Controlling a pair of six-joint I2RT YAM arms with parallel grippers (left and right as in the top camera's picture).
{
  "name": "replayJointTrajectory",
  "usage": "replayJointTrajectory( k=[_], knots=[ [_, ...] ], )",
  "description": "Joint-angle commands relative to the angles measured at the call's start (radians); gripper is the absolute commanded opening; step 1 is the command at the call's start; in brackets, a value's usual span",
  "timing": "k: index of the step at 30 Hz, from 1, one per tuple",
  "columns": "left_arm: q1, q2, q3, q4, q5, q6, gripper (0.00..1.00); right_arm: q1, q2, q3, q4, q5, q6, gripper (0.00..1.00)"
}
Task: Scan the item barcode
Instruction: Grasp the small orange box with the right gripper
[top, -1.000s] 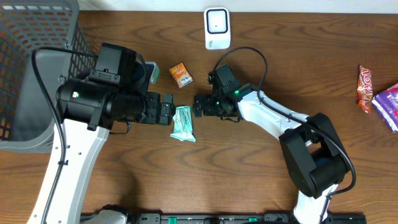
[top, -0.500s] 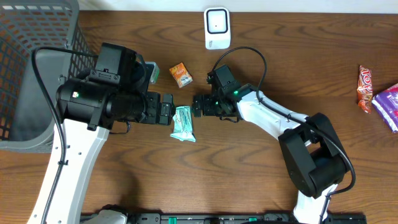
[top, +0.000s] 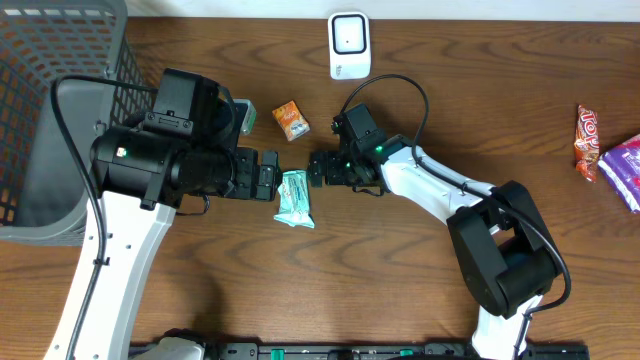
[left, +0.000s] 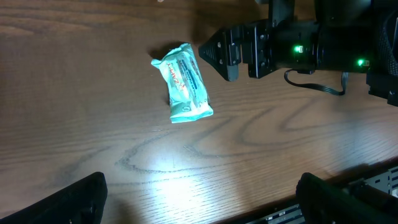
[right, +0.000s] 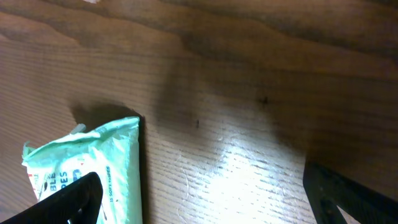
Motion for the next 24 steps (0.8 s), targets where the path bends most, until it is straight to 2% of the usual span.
replayJointTrajectory(
  k=[1, 11, 18, 24],
  knots=[
    [-0.001, 0.004, -0.004, -0.005, -0.003, 0.013, 0.98, 0.01, 0.034, -0.002, 0.006, -0.002, 0.015, 0.99],
    [-0.001, 0.004, -0.004, -0.005, -0.003, 0.013, 0.98, 0.01, 0.034, -0.002, 0.014, -0.003, 0.016, 0.99],
    [-0.001, 0.004, -0.004, -0.005, -0.003, 0.013, 0.98, 0.009, 0.034, -0.002, 0.158, -0.002, 0.015, 0.99],
    [-0.001, 0.004, -0.004, -0.005, -0.003, 0.013, 0.98, 0.011, 0.034, -0.002, 0.154, -0.002, 0.015, 0.99]
  ],
)
